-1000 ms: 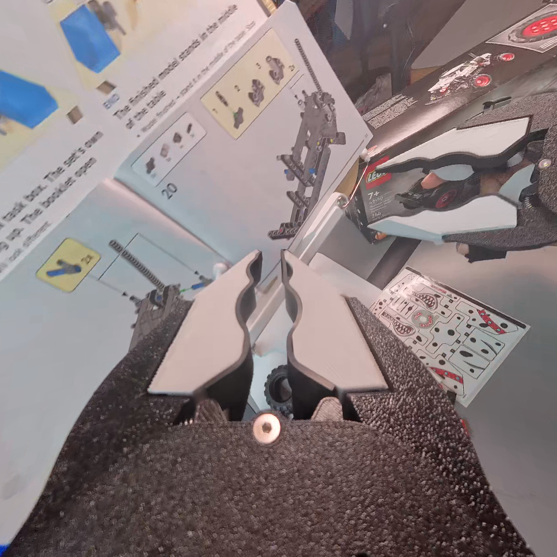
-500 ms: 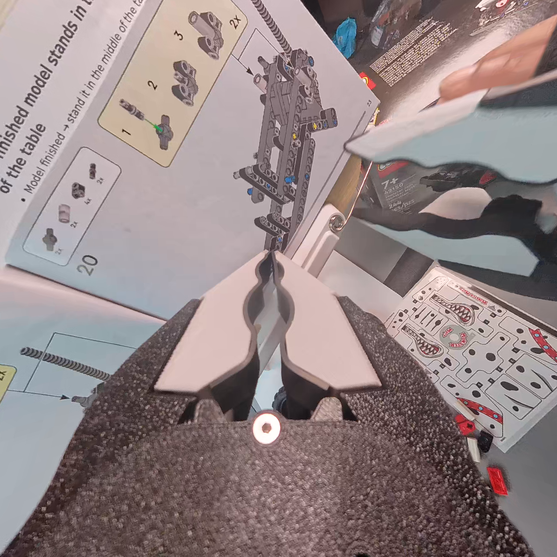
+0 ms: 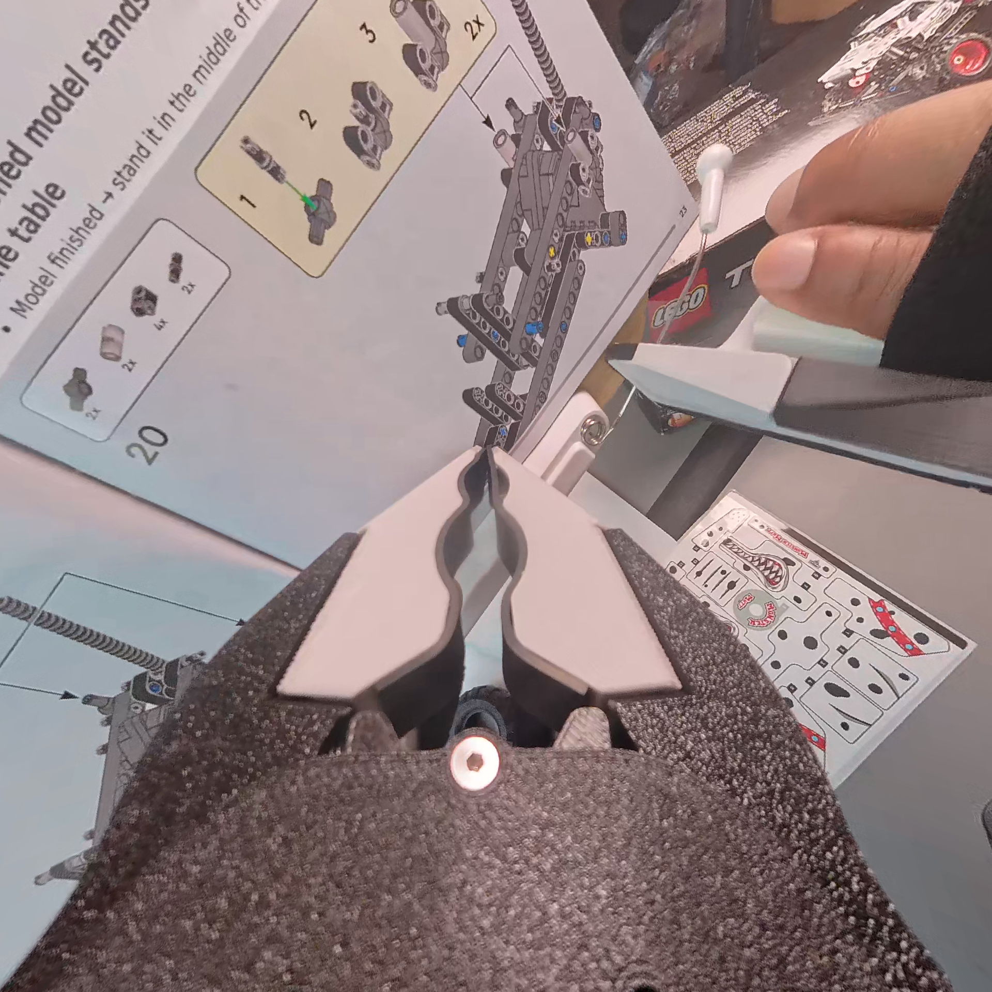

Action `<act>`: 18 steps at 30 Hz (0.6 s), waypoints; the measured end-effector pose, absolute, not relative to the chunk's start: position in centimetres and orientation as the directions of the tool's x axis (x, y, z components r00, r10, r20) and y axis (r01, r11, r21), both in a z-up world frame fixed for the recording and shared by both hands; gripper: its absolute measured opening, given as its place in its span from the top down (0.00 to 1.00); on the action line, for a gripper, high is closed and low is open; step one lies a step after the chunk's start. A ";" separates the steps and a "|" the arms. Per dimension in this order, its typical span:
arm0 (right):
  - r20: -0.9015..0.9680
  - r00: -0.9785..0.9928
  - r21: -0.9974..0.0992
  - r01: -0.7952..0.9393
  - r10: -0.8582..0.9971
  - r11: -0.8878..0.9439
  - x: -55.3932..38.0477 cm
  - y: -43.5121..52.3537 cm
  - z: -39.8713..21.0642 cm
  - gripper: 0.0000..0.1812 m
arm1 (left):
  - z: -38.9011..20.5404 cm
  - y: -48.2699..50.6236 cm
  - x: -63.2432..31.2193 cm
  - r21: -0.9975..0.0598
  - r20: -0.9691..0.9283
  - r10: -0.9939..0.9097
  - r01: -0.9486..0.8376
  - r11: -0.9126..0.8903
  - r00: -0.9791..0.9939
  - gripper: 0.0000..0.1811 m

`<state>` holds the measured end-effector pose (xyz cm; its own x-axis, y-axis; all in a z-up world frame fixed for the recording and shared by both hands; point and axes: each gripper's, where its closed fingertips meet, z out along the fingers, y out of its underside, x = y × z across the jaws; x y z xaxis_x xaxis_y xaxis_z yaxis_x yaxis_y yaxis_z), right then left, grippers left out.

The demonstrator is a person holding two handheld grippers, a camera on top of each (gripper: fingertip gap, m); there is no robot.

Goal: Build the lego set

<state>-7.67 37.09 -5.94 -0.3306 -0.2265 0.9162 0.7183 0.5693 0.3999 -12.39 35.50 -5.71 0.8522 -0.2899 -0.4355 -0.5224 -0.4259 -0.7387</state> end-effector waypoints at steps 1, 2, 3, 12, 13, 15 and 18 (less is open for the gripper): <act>0.896 -0.363 0.444 0.702 -0.256 0.557 -7.7 37.1 -5.8 1.00 | -5.7 35.5 -12.3 -0.733 -0.448 -0.291 -0.533 -0.422 0.845 0.99; 0.870 -0.402 0.493 0.677 -0.287 0.546 -7.8 37.1 -5.7 1.00 | -5.7 35.6 -12.4 -0.724 -0.467 -0.287 -0.548 -0.418 0.836 0.99; 0.832 -0.443 0.554 0.640 -0.333 0.532 -8.0 37.1 -5.4 1.00 | -5.7 35.6 -12.3 -0.722 -0.474 -0.286 -0.554 -0.415 0.833 0.99; 0.712 -0.452 0.701 0.412 -0.538 0.582 -11.6 36.2 -3.1 0.77 | -5.7 35.4 -12.2 -0.781 -0.368 -0.292 -0.464 -0.419 0.883 1.00; 0.792 -0.385 0.611 0.497 -0.474 0.616 -11.4 35.9 -2.3 0.69 | -5.7 35.3 -12.1 -0.794 -0.346 -0.295 -0.446 -0.414 0.890 0.99; 0.926 -0.240 0.376 0.641 -0.290 0.669 -9.7 35.5 -1.4 0.64 | -5.1 34.6 -11.9 -0.834 -0.299 -0.311 -0.405 -0.373 0.902 0.95; 0.987 0.076 -0.157 0.683 0.144 0.714 -6.2 32.8 -2.1 0.65 | -3.1 31.9 -11.6 -0.908 -0.209 -0.326 -0.307 -0.284 0.922 0.88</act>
